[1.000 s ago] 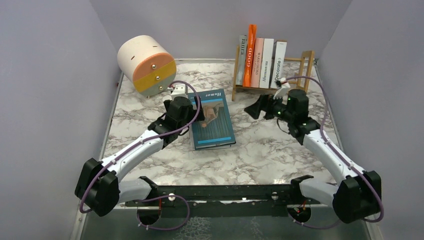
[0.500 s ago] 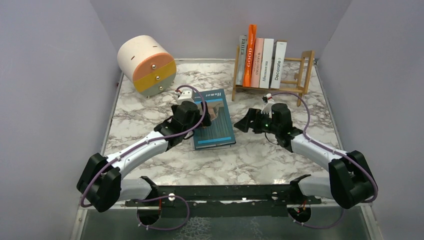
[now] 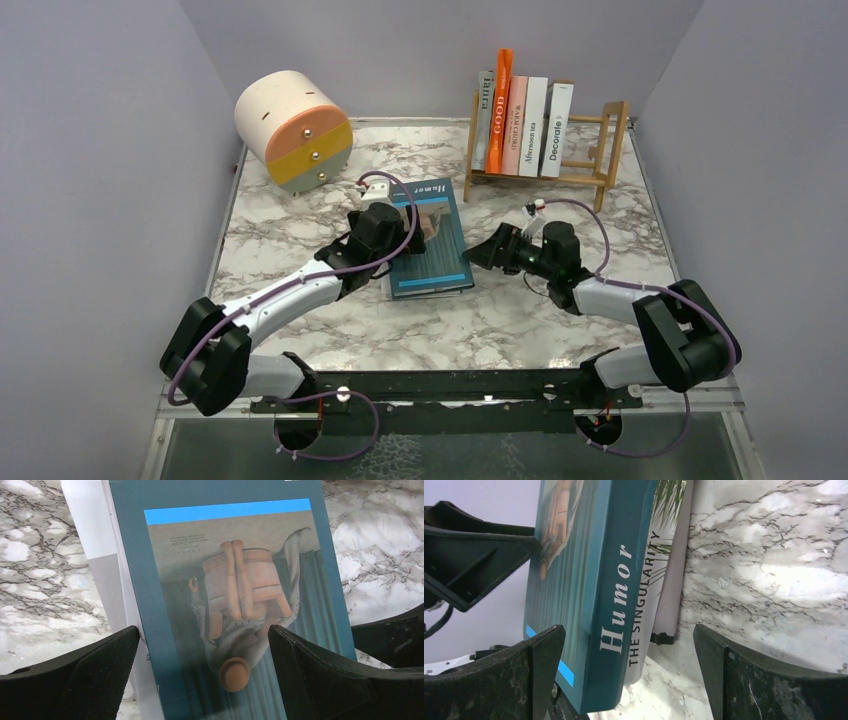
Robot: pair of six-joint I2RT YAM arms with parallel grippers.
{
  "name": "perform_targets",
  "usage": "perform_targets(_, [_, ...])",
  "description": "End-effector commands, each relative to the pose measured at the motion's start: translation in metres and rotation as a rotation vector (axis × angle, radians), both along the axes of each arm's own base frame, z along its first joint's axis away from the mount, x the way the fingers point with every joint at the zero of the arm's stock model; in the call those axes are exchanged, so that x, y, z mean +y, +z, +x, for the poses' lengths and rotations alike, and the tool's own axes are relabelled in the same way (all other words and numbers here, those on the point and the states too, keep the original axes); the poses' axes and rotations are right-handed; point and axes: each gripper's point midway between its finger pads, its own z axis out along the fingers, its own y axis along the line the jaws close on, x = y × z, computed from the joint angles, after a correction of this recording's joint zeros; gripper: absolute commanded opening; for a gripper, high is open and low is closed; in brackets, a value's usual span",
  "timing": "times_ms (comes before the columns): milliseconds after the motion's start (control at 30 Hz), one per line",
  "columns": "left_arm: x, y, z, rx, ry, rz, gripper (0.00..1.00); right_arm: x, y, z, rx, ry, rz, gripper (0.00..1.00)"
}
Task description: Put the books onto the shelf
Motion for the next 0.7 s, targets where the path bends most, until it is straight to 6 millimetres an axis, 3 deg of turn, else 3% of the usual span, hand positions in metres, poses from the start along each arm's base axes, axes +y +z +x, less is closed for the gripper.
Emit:
perform_targets(0, [-0.018, 0.004, 0.005, -0.011, -0.037, -0.043, 0.99, 0.016, 0.018, -0.002, -0.048, 0.065, 0.109, 0.98])
perform_targets(667, [-0.043, 0.004, 0.02, -0.025, -0.088, -0.07, 0.99, 0.04, 0.02, 0.002, -0.048, 0.193, 0.239, 0.91])
